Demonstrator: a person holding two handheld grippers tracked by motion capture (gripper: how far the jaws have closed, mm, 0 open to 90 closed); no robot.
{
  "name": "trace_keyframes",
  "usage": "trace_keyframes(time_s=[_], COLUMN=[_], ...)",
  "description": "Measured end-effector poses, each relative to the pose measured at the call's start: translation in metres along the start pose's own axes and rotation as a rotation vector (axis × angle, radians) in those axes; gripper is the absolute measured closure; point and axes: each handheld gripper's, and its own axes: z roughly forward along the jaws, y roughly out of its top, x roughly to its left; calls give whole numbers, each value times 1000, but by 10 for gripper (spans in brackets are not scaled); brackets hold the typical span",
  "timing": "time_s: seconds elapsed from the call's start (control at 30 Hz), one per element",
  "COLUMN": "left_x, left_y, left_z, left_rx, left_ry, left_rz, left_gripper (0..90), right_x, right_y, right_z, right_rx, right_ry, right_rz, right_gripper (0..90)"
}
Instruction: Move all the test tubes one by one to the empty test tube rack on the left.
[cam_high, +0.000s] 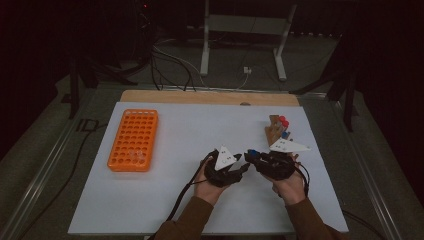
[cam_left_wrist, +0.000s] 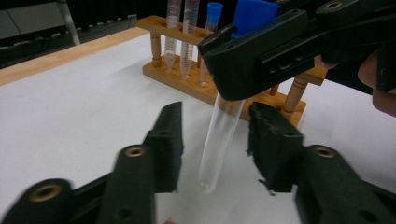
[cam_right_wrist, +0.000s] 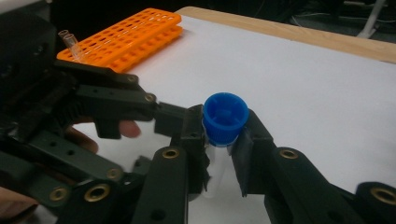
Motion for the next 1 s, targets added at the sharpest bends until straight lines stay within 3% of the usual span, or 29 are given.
trace_keyframes(time_s=[0.23,0.57,0.67,0.8,0.93,1.0], left_x=[-3,-4,-2,4,11,15], left_y=[-1,-4,-5,-7,-8,-8], left_z=[3,5,5,1,-7,-12], left_rx=[-2,-4,-1,8,7,7], left_ry=[-15,-26,-21,-2,17,28], left_rz=[-4,4,1,-1,-10,-16], left_gripper=[709,768,771,772,773,773], right_x=[2,2,1,-1,-6,-9], right_y=[-1,-2,-1,1,1,0], right_z=[2,3,1,-5,-9,-11], right_rx=[7,11,-6,-42,-49,-57], right_ry=[12,26,49,13,-39,-65], right_rz=[4,9,9,-2,-16,-21], right_gripper=[760,743,538,307,147,142])
